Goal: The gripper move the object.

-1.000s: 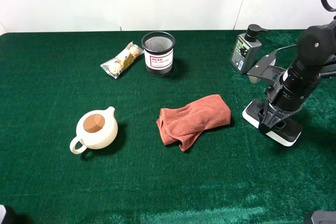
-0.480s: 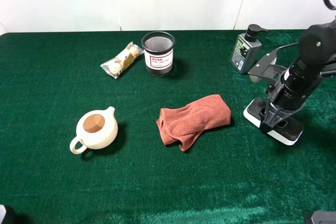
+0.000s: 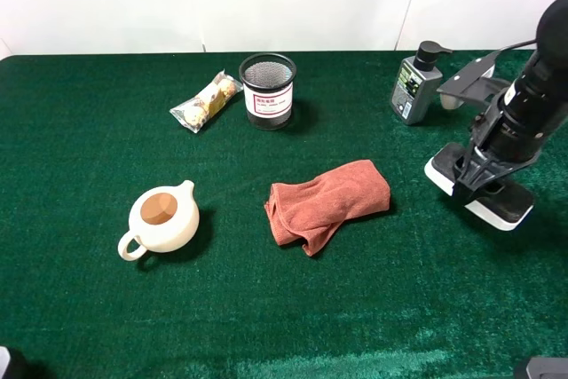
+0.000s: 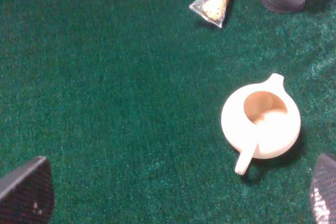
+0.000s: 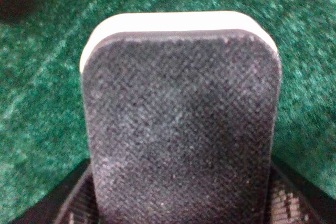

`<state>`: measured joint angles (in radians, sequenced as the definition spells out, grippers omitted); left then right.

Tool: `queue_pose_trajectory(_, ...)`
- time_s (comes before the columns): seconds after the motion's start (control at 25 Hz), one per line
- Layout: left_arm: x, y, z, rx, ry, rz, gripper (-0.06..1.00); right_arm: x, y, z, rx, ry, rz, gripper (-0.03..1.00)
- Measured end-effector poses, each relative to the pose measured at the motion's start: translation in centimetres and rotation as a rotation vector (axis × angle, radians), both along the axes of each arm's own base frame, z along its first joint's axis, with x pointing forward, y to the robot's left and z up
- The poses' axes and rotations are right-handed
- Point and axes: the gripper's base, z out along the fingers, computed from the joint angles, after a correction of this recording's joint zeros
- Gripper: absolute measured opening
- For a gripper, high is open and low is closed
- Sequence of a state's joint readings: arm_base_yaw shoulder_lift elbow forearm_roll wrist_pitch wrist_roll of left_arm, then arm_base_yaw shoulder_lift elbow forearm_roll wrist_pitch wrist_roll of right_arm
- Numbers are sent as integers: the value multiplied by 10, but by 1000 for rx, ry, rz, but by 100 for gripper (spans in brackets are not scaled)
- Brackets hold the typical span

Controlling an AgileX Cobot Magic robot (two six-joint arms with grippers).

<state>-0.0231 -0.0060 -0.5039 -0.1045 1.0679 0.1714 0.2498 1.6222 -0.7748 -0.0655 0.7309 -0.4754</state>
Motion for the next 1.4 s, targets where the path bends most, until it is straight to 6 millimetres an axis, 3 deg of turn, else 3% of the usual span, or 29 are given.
queue_pose_trajectory(0.44, 0, 0, 0, 0, 0, 0, 99, -13, 0, 35, 37, 45, -180, 45)
queue_pose_trajectory(0.84, 0, 0, 0, 0, 0, 0, 99, 10, 15, 94, 139, 67, -329, 45)
queue_pose_trajectory(1.04, 0, 0, 0, 0, 0, 0, 99, 16, 22, 112, 214, 59, -378, 45)
queue_pose_trajectory(1.16, 0, 0, 0, 0, 0, 0, 99, 21, 32, 122, 234, 46, -360, 45)
queue_pose_trajectory(1.4, 0, 0, 0, 0, 0, 0, 99, 42, 71, 138, 251, -10, -319, 45)
